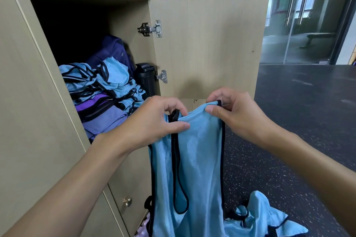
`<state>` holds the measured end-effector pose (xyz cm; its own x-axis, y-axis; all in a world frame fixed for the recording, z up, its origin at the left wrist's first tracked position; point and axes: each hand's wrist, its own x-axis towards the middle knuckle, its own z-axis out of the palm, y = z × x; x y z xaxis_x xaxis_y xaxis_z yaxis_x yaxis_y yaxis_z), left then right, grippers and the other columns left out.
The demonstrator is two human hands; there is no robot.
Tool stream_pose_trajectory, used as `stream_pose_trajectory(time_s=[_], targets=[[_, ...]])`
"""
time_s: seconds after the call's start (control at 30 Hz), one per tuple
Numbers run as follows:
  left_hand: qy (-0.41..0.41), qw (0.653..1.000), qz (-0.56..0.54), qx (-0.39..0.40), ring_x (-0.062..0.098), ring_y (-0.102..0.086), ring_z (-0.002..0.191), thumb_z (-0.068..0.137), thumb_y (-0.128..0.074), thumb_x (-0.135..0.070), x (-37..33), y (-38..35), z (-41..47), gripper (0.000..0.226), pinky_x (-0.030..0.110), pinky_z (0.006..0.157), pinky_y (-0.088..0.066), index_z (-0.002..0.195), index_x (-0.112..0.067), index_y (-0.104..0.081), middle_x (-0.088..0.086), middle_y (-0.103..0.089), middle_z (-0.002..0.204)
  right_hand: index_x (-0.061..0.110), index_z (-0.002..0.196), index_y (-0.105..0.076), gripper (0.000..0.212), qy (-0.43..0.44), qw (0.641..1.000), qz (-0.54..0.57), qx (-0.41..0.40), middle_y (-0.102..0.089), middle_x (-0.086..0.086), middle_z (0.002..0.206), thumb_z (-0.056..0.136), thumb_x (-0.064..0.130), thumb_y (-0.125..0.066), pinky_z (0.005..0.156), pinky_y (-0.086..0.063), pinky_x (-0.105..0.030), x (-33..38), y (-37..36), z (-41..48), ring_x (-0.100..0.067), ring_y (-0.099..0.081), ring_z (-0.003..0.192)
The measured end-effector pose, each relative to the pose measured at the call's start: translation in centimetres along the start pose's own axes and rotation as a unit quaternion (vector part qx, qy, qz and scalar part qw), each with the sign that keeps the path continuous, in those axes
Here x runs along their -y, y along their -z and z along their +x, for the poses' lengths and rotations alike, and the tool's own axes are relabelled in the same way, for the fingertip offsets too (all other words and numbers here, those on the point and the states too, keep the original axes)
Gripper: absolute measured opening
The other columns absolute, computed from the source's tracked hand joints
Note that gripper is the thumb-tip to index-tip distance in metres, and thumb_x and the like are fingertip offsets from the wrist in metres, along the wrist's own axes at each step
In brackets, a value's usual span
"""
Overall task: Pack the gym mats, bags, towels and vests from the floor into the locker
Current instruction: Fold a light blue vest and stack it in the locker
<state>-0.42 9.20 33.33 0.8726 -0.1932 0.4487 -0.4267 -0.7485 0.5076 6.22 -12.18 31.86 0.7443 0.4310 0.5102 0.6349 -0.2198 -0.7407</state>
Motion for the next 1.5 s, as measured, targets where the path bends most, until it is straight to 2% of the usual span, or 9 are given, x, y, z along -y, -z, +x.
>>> stream_pose_trajectory(time_s=[0.3,0.47,0.57,0.67,0.77,0.93,1.17,1.37,1.5], targets=[[0.023,0.998,0.046,-0.035,0.013,-0.066,0.086,0.083,-0.070,-0.049,0.7,0.0,0.1,0.014,0.036,0.087,-0.052,0.082,-0.036,-0.065,-0.009,-0.071,0.087,0.019,0.071,-0.058,0.030,-0.008,0.994,-0.112,0.014,-0.047,0.014,0.055,0.101,0.023,-0.054,0.052,-0.034,-0.013,0.0,0.7,-0.2,0.000,-0.041,0.052],[0.007,0.999,0.022,-0.032,0.006,-0.040,0.058,0.092,-0.069,-0.029,0.2,-0.2,0.0,0.020,0.021,0.058,-0.034,0.077,-0.029,-0.056,-0.014,-0.041,0.056,0.015,0.064,-0.033,0.044,-0.001,0.985,-0.174,0.017,-0.028,0.007,0.058,0.104,0.033,-0.040,0.047,-0.025,-0.024,0.3,0.9,-0.3,-0.009,-0.026,0.050],[0.012,0.999,0.025,-0.034,0.006,-0.037,0.057,0.094,-0.066,-0.030,0.0,0.0,0.1,0.019,0.022,0.056,-0.033,0.078,-0.026,-0.055,-0.012,-0.039,0.056,0.017,0.064,-0.036,0.043,-0.005,0.994,-0.111,-0.002,-0.028,0.010,0.058,0.102,0.034,-0.046,0.048,-0.024,-0.021,0.4,1.0,-0.2,-0.007,-0.026,0.048],[0.022,0.998,0.018,-0.050,0.006,-0.039,0.056,0.095,-0.063,-0.029,0.0,0.0,0.0,0.018,0.020,0.056,-0.033,0.080,-0.024,-0.055,-0.013,-0.040,0.055,0.023,0.090,-0.064,0.005,-0.011,0.999,-0.022,0.042,-0.058,0.013,0.069,0.091,0.026,-0.068,0.060,-0.040,-0.011,0.9,1.4,0.0,0.004,-0.049,0.057],[0.024,0.999,-0.010,-0.033,0.006,-0.048,0.059,0.094,-0.066,-0.026,-0.2,0.2,-0.1,0.005,0.023,0.066,-0.041,0.092,-0.026,-0.061,-0.006,-0.055,0.059,0.016,0.088,-0.070,0.005,-0.014,0.998,0.000,0.069,-0.060,0.004,0.070,0.090,0.020,-0.071,0.062,-0.040,-0.024,0.9,1.6,-0.1,-0.009,-0.048,0.062],[-0.002,0.999,-0.022,-0.027,0.010,-0.065,0.075,0.090,-0.072,-0.017,-0.6,0.2,-0.2,0.008,0.016,0.073,-0.047,0.082,-0.014,-0.072,-0.003,-0.072,0.078,0.001,0.082,-0.063,0.032,-0.012,0.999,-0.034,0.038,-0.037,0.000,0.062,0.099,0.027,-0.056,0.047,-0.025,-0.019,1.1,1.6,-0.3,-0.008,-0.027,0.050],[0.019,0.998,0.010,-0.053,0.004,-0.036,0.052,0.097,-0.061,-0.024,-0.9,0.0,-0.2,0.041,0.016,0.052,-0.031,0.061,-0.008,-0.048,-0.013,-0.039,0.054,0.019,0.063,-0.028,0.047,-0.020,0.996,-0.026,0.079,-0.018,0.011,0.059,0.097,0.040,-0.053,0.047,-0.014,-0.023,1.8,2.0,-0.6,-0.010,-0.014,0.052],[0.018,0.999,0.006,-0.025,0.007,-0.024,0.049,0.101,-0.053,-0.023,-1.4,-0.2,0.0,0.048,0.019,0.047,-0.021,0.060,-0.017,-0.030,-0.010,-0.024,0.053,0.018,0.058,-0.031,0.048,-0.035,0.996,0.074,0.044,-0.022,0.011,0.054,0.089,0.034,-0.065,0.047,-0.012,-0.023,2.1,1.8,-0.6,-0.010,-0.016,0.051],[0.014,0.997,-0.003,-0.079,0.011,-0.054,0.064,0.096,-0.062,-0.023,-0.3,-0.9,0.4,0.021,0.030,0.064,-0.043,0.076,-0.023,-0.057,-0.002,-0.059,0.067,0.011,0.062,-0.050,0.030,-0.038,0.982,0.179,0.047,-0.047,0.006,0.054,0.081,0.016,-0.073,0.052,-0.031,-0.018,1.9,1.3,-0.5,-0.009,-0.038,0.054]])
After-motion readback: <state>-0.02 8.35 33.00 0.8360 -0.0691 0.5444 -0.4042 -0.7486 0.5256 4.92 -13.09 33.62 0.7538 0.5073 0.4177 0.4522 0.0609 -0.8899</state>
